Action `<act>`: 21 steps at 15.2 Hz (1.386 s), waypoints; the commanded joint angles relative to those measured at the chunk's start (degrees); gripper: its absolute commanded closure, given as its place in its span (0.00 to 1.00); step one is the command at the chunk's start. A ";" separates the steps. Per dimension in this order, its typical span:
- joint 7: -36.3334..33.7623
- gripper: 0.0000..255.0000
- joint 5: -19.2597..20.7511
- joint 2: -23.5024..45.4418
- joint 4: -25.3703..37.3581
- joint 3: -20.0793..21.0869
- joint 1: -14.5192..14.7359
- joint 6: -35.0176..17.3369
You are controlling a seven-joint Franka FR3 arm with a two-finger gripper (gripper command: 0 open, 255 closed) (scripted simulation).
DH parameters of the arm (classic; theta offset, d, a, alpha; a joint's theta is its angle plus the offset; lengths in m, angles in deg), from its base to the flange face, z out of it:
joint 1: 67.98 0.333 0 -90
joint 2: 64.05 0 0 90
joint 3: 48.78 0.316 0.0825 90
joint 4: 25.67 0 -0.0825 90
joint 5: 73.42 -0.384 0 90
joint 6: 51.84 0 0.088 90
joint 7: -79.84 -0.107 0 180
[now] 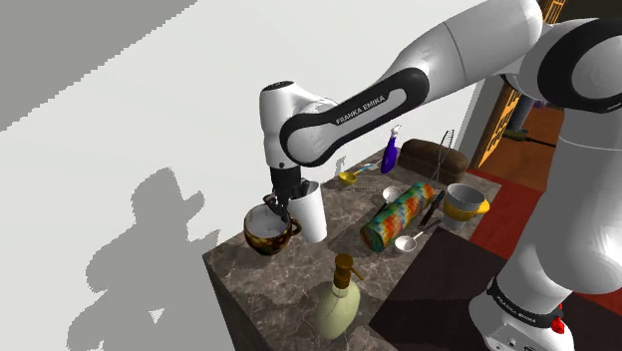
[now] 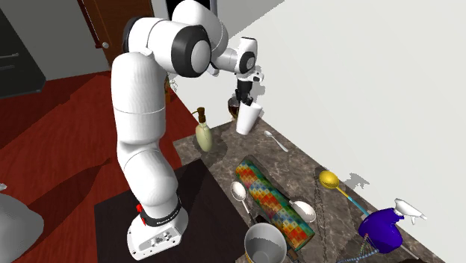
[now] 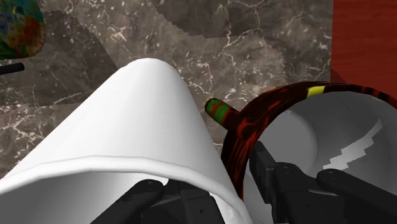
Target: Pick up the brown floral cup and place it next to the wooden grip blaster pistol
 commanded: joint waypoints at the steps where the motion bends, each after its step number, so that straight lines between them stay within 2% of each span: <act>1: 0.21 1.00 -0.28 -0.66 0.75 0.06 -0.09 1.33; 9: 0.68 1.00 -1.11 -2.64 3.83 0.25 -0.27 6.26; 21: 17.78 1.00 -3.91 -12.04 -7.48 -6.62 -9.54 3.99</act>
